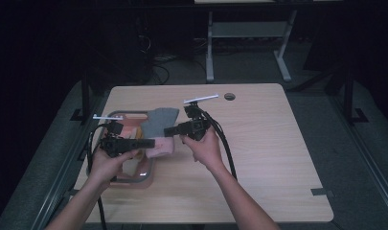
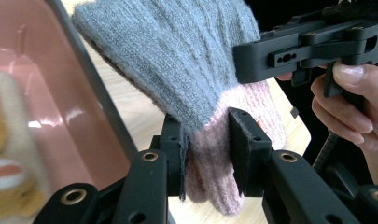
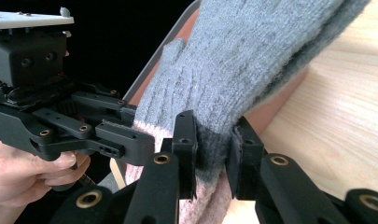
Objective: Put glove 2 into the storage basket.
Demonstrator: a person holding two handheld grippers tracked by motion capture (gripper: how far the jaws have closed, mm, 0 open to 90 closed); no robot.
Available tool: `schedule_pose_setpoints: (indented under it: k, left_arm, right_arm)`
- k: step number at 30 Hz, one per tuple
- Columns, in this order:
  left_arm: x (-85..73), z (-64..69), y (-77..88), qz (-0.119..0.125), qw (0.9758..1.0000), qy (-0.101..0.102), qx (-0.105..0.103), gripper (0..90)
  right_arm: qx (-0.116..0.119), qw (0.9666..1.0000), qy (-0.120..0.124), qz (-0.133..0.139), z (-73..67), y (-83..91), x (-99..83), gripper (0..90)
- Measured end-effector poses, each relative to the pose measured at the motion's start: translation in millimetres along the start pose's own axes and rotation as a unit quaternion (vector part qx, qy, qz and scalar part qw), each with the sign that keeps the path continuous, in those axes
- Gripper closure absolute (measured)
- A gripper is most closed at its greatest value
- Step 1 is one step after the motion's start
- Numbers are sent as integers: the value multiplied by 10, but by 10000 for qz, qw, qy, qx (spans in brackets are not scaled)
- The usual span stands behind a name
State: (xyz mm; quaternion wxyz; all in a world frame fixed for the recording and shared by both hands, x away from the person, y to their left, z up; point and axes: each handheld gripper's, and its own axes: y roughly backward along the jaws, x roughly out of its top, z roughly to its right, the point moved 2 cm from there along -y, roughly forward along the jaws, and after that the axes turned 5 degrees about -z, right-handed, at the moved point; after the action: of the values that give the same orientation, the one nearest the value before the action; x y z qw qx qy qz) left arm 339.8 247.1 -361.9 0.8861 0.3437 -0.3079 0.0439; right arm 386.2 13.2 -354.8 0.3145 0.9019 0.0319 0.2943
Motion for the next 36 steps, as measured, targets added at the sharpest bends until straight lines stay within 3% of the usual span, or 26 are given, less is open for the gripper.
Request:
schedule_pose_setpoints:
  k: [36]
  left_arm:
    - [-117,-299,491,65,9992,151,366,699]
  right_arm:
    - [465,9986,13,-243,-234,-481,177,745]
